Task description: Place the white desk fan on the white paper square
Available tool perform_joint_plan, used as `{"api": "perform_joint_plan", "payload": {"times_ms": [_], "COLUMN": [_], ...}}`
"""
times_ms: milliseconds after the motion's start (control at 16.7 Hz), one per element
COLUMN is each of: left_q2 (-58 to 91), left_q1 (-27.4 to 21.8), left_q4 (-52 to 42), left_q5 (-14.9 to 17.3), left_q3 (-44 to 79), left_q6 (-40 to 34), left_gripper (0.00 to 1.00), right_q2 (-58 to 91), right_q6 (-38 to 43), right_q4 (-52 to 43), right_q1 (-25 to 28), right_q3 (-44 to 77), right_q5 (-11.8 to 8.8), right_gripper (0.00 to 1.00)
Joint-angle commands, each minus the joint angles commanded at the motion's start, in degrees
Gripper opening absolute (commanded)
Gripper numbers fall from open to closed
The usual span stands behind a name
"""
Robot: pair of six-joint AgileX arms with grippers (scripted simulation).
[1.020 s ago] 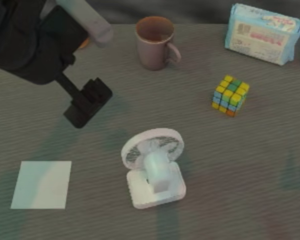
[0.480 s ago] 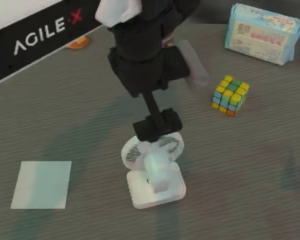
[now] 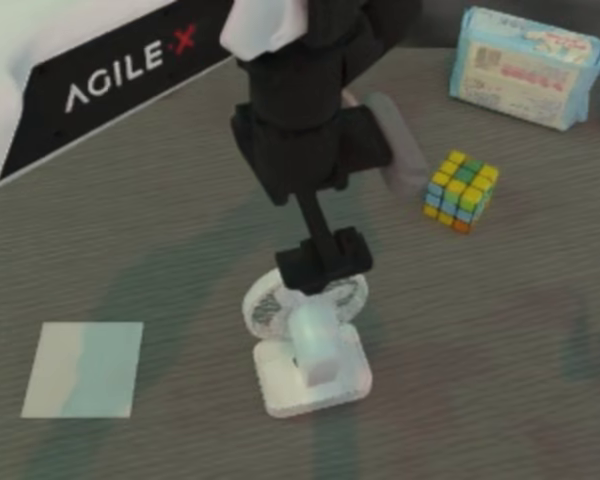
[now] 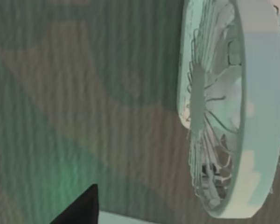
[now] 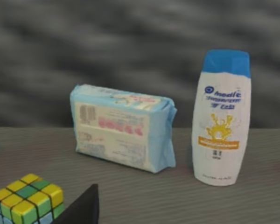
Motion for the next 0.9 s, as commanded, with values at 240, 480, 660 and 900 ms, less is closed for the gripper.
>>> {"api": "perform_joint_plan", "payload": {"times_ms": [240,480,660,900], "left_q2": [-0.2,-0.1,-0.1,-0.1], "left_q1": [-0.1,-0.1,-0.1,-0.1], "left_q4": [6.2,11.1,11.1,11.1], "left_q5": [0.0,0.0,0.0,0.0], "left_q3": [-6.4,-11.3,-11.3,-11.3], "left_q6": [0.1,0.1,0.1,0.1], "left_gripper": [1.00,1.00,1.00,0.70], "right_q2": [0.0,0.0,0.0,0.0], "right_q6": [0.0,0.0,0.0,0.0], "right_q4": [0.0,0.0,0.0,0.0], "right_q1": [0.0,0.0,0.0,0.0], "right_q3": [0.0,0.0,0.0,0.0], "right_q5": [0.0,0.0,0.0,0.0], "right_gripper": [1.00,1.00,1.00,1.00]}}
